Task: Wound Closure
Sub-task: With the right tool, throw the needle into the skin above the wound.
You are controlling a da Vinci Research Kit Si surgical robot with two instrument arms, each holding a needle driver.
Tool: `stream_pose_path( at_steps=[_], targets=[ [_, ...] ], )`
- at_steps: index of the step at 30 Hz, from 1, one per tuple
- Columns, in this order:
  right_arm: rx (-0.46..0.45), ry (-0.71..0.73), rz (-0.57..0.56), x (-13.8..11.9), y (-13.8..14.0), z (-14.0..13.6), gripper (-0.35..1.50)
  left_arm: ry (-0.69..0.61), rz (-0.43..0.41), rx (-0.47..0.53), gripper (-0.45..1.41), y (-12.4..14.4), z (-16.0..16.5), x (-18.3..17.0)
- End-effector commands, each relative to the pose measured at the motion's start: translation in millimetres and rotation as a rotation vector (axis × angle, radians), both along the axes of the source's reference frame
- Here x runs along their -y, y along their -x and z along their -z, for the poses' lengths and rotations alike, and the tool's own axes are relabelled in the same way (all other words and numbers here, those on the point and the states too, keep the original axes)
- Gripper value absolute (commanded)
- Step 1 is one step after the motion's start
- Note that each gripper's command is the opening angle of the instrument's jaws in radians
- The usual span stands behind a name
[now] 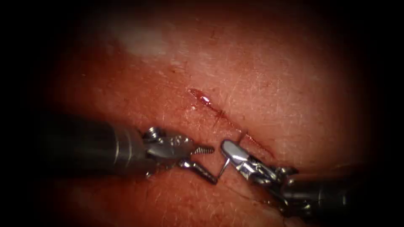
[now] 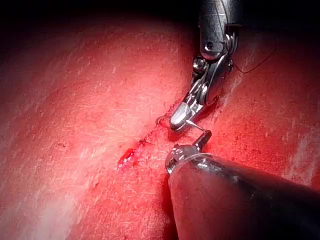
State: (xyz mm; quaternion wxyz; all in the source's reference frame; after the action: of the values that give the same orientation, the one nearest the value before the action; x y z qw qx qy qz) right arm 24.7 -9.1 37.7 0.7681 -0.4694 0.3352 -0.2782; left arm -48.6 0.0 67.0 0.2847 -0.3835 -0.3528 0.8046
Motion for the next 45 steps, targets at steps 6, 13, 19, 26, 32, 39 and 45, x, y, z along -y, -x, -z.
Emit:
stream_pose_path(
  at_steps=[6, 13, 19, 26, 32, 39, 45],
  targets=[
    [-0.002, -0.120, -0.041, 1.2, -0.3, -3.3, -0.35, -0.008, -0.010, -0.003, 0.46, 1.2, -1.0, 1.2],
    [-0.031, -0.243, -0.129, 0.9, 1.0, -4.2, -0.35, -0.008, -0.019, 0.000, 0.46, 1.3, -1.0, 1.3],
    [-0.052, -0.351, -0.211, 0.6, 2.8, -5.4, -0.35, -0.009, -0.023, 0.003, 0.46, 1.3, -0.9, 1.3],
    [-0.072, -0.433, -0.295, 0.5, 3.7, -6.4, -0.35, -0.010, -0.027, 0.007, 0.46, 1.2, -0.7, 1.2],
    [-0.097, -0.451, -0.293, 0.6, 2.9, -5.4, -0.35, -0.011, -0.029, 0.008, 0.47, 1.2, -0.7, 1.1],
    [-0.125, -0.333, -0.222, 0.0, 1.5, 0.4, -0.35, -0.013, -0.019, 0.001, 0.47, 2.1, 0.0, 0.7],
    [-0.186, -0.302, -0.217, -1.5, 1.7, 6.0, -0.35, 0.003, 0.008, -0.022, 0.47, 2.8, -0.1, -0.2]
  ],
)
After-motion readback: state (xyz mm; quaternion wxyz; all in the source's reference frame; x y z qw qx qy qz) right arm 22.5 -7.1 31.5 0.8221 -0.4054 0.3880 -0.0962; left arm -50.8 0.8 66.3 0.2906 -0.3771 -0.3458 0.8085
